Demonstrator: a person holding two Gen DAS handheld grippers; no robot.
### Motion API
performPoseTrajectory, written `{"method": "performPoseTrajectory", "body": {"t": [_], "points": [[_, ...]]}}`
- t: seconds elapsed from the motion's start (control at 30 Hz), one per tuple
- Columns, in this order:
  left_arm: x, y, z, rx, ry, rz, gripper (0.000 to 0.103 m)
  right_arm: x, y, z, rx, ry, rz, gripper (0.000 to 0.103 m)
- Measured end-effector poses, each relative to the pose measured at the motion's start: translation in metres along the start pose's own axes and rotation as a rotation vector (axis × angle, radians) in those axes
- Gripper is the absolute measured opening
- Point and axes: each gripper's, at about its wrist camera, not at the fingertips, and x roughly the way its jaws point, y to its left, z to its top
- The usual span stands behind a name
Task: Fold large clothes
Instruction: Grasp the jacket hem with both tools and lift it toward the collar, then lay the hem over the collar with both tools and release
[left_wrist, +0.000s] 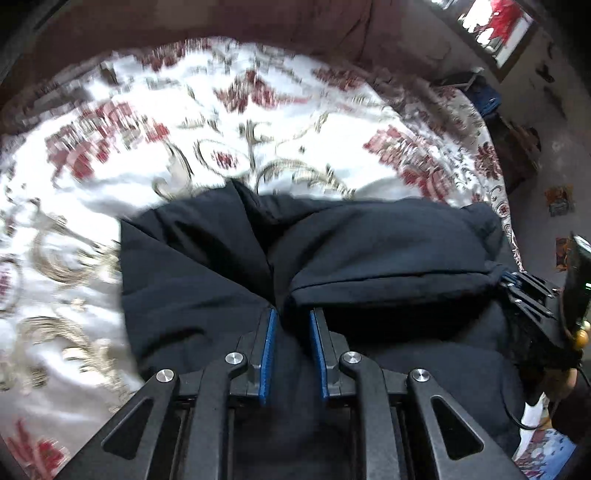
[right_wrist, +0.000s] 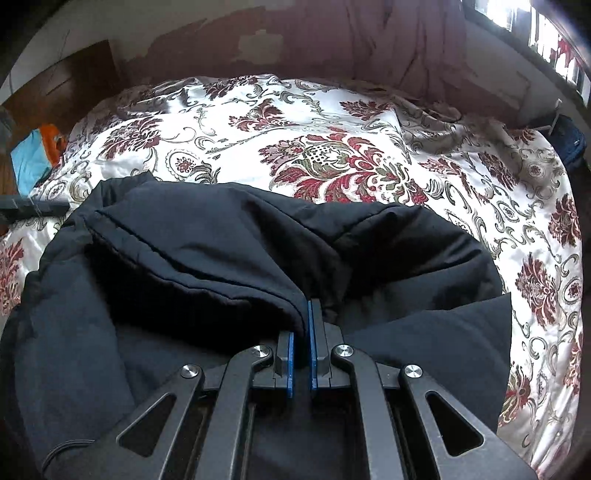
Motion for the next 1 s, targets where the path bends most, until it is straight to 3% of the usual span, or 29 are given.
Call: {"method": "performPoseTrajectory", "body": {"t": [0.1,0.17,0.3,0.4,0.5,0.6,0.7,0.83,0.93,1.0], "points": [[-0.034,-0.004,0.008,-0.005,-0.119,-0.011,0.018,0.0,0.001,-0.001,0.002,-0.005,-0.006,0.006],[-0.034,-0.009,0.019,-0.013,-0.147,-0.043,0.031,-0.004,0.001,0.0,0.015,-0.014,-0.002,0.006],[0.016,-0.031,0.045,0.004,-0.05,-0.062,0.032,-0.024,-0.004,0.004,0.023,-0.058,0.041,0.006],[0.054,-0.047,0.043,0.032,0.064,-0.039,0.03,-0.049,-0.007,0.015,-0.002,-0.096,0.089,0.01],[0.059,-0.058,0.035,0.127,0.053,0.001,0.03,-0.068,-0.015,0.034,0.004,-0.137,0.144,0.012],[0.058,-0.052,0.037,0.116,0.062,-0.027,0.03,-0.075,-0.027,0.057,0.068,-0.184,0.215,0.03],[0.06,-0.047,0.038,0.102,0.078,-0.047,0.03,-0.076,-0.042,0.077,0.175,-0.226,0.285,0.032],[0.064,-0.051,0.032,0.146,0.083,-0.038,0.03,-0.034,-0.026,0.083,0.115,-0.059,0.277,0.031],[0.066,-0.047,0.033,0.133,0.083,-0.058,0.03,0.011,0.006,0.058,-0.026,0.205,0.247,0.032],[0.067,-0.045,0.033,0.133,0.085,-0.071,0.03,0.024,0.016,0.037,-0.078,0.262,0.193,0.032]]}}
